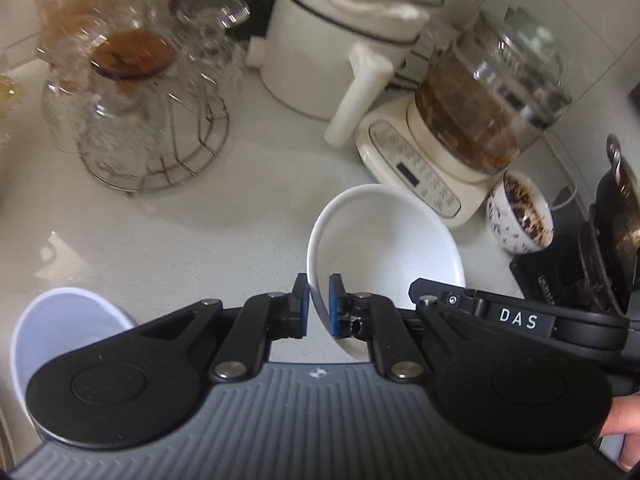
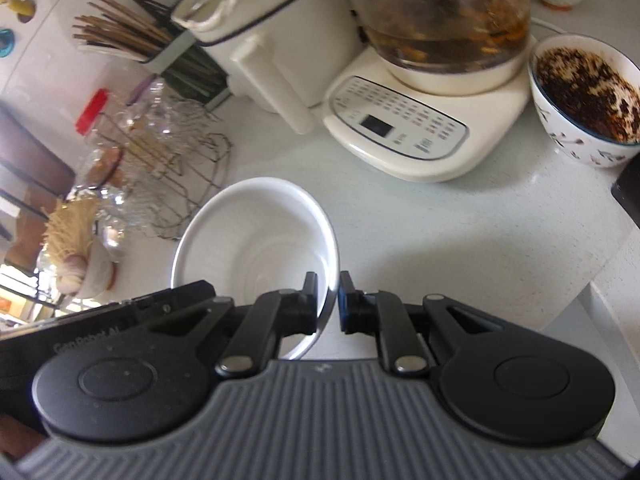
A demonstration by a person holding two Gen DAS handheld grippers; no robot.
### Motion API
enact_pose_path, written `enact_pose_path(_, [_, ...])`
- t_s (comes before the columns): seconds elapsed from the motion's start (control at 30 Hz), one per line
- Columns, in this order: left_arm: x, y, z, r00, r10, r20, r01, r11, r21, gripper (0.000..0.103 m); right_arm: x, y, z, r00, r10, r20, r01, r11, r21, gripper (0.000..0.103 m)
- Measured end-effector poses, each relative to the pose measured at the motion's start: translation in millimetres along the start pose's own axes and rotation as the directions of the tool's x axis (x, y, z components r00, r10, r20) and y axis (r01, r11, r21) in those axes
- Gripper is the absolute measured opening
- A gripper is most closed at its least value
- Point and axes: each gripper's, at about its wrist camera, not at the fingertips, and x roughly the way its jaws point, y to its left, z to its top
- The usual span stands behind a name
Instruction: Organize plates and bowls
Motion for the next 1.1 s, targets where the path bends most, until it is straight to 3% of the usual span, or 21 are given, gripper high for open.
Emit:
enact_pose_path(0.53, [-82, 43, -16, 0.990, 0.025, 0.138, -0.015, 0.997, -0.072, 0.012, -21, 70, -12, 0.996, 0.082, 0.035, -0.078, 0.992, -0.104, 0.013])
enact_pose_path(1.1, [-132, 123, -62, 0.978, 0.144, 0.149, -0.110, 0.970, -0.215, 0.012, 9, 152, -49, 0.989, 0.129, -0.065, -0.142, 0.951, -0.276, 0.013])
